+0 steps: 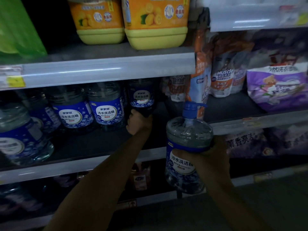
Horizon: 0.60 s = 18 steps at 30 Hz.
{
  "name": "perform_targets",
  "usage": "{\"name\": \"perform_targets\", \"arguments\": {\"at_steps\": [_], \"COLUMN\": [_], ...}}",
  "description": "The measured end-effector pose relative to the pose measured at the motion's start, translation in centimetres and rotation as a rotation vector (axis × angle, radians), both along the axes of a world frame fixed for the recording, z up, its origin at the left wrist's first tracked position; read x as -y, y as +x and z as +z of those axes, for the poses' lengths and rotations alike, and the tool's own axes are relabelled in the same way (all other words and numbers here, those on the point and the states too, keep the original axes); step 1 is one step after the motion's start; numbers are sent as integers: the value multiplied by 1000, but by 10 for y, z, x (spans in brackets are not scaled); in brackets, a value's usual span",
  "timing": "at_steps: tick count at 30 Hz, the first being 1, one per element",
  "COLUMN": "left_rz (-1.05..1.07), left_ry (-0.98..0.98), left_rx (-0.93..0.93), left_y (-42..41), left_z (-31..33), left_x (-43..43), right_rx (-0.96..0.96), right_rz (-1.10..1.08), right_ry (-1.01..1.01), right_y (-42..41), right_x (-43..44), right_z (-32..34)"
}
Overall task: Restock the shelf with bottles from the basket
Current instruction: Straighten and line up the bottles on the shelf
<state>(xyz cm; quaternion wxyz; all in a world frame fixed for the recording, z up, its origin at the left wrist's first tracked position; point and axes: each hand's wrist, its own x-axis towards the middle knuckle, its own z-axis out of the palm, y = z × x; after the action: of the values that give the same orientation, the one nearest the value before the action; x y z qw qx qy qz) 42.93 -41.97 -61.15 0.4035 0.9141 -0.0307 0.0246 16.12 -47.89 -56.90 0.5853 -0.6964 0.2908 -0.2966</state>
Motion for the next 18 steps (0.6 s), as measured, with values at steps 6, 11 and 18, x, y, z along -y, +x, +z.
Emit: {"name": "perform_targets", "arguments": {"at_steps": [6,11,18], "left_rz": [-119,-319,-497], "left_ry": [73,146,34], "left_rx": [85,161,172], "left_y": [-30,-61,-89], "left_z": [11,24,51], "left_x": [-34,-65,-108], "right_rx": [-21,-49,-50], "right_rz": [-4,-39,-36], "right_ry": [-8,-12,-60], "right_y": [-3,-3,-1], "right_x": [-10,-24,-42], "right_z": [5,11,16]}}
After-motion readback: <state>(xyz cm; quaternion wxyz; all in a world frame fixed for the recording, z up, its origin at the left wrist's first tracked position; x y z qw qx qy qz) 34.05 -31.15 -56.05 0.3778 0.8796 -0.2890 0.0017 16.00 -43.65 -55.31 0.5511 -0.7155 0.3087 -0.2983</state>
